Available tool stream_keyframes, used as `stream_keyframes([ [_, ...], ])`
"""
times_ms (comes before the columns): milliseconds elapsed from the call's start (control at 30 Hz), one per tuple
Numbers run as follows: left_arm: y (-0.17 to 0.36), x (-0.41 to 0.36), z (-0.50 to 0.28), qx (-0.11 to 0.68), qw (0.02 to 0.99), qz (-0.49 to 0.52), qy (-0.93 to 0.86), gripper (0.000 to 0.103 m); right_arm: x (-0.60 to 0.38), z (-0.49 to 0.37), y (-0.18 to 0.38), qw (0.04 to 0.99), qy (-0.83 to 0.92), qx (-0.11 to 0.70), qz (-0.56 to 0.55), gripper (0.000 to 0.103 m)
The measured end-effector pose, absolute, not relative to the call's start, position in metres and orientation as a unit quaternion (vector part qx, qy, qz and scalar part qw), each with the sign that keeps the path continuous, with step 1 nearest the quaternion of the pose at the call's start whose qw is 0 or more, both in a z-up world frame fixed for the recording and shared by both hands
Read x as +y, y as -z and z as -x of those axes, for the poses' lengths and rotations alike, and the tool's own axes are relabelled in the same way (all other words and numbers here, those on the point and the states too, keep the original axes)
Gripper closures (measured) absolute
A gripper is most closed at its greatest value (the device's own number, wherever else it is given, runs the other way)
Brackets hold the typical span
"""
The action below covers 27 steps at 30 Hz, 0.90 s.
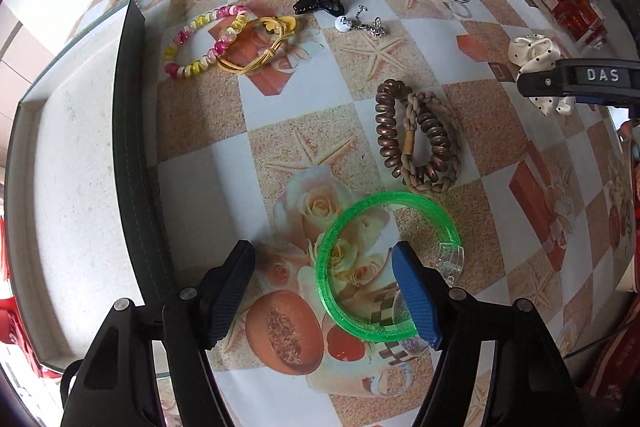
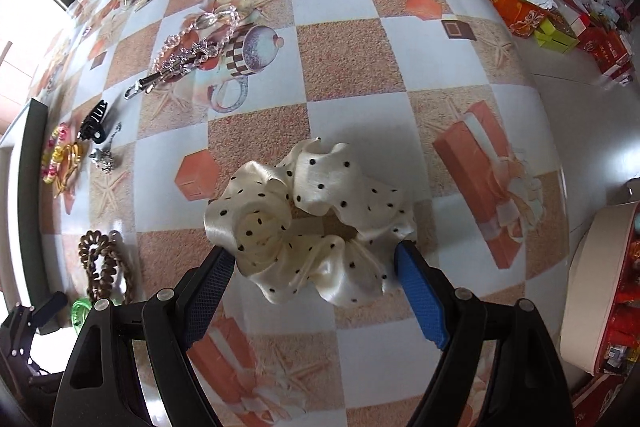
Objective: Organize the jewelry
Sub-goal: 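Grasp the green bangle with the left tool while the right tool grasps the cream scrunchie, then carry the green bangle and cream scrunchie into the white tray and release both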
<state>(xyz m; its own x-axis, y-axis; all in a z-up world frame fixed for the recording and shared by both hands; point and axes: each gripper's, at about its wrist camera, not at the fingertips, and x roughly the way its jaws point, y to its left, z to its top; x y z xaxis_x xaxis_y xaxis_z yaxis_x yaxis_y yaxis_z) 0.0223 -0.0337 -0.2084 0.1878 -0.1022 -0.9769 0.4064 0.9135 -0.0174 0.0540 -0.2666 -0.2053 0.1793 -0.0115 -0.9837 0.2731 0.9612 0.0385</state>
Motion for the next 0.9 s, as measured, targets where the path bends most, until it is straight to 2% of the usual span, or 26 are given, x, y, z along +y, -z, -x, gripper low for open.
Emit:
stream_keyframes([
  [67,0.207,-0.035,-0.021,0.610,0.765,-0.123,0.168,0.042,-0.263,-0.054,0.207,0.765,0.097,0.629,-0.093,0.019],
  [100,0.207,-0.037,-0.020,0.607,0.767,-0.125,0.169,0.050,-0.262,-0.054,0.207,0.768,0.099,0.627,-0.087,0.021],
  [133,0.205,-0.037,-0.016,0.604,0.768,-0.125,0.171,0.062,-0.260,-0.054,0.207,0.770,0.102,0.625,-0.079,0.027],
  [167,0.204,-0.038,-0.015,0.603,0.769,-0.126,0.173,0.069,-0.258,-0.053,0.207,0.773,0.102,0.622,-0.073,0.029],
  [233,0.202,-0.037,-0.015,0.604,0.767,-0.127,0.175,0.091,-0.254,-0.052,0.205,0.779,0.098,0.616,-0.067,0.047],
  [267,0.202,-0.038,-0.015,0.604,0.767,-0.127,0.176,0.091,-0.253,-0.053,0.204,0.781,0.097,0.614,-0.064,0.052],
  [333,0.201,-0.037,-0.015,0.605,0.767,-0.119,0.177,0.093,-0.251,-0.054,0.204,0.784,0.092,0.611,-0.062,0.069],
  [400,0.195,-0.033,-0.017,0.610,0.765,-0.100,0.180,0.093,-0.251,-0.052,0.202,0.785,0.089,0.610,-0.060,0.081],
  [533,0.184,-0.026,-0.016,0.607,0.770,-0.073,0.181,0.093,-0.253,-0.052,0.190,0.785,0.080,0.609,-0.080,0.085],
  [900,0.138,0.011,-0.022,0.570,0.806,0.000,0.162,0.093,-0.231,-0.059,0.142,0.805,0.023,0.588,-0.076,0.085],
])
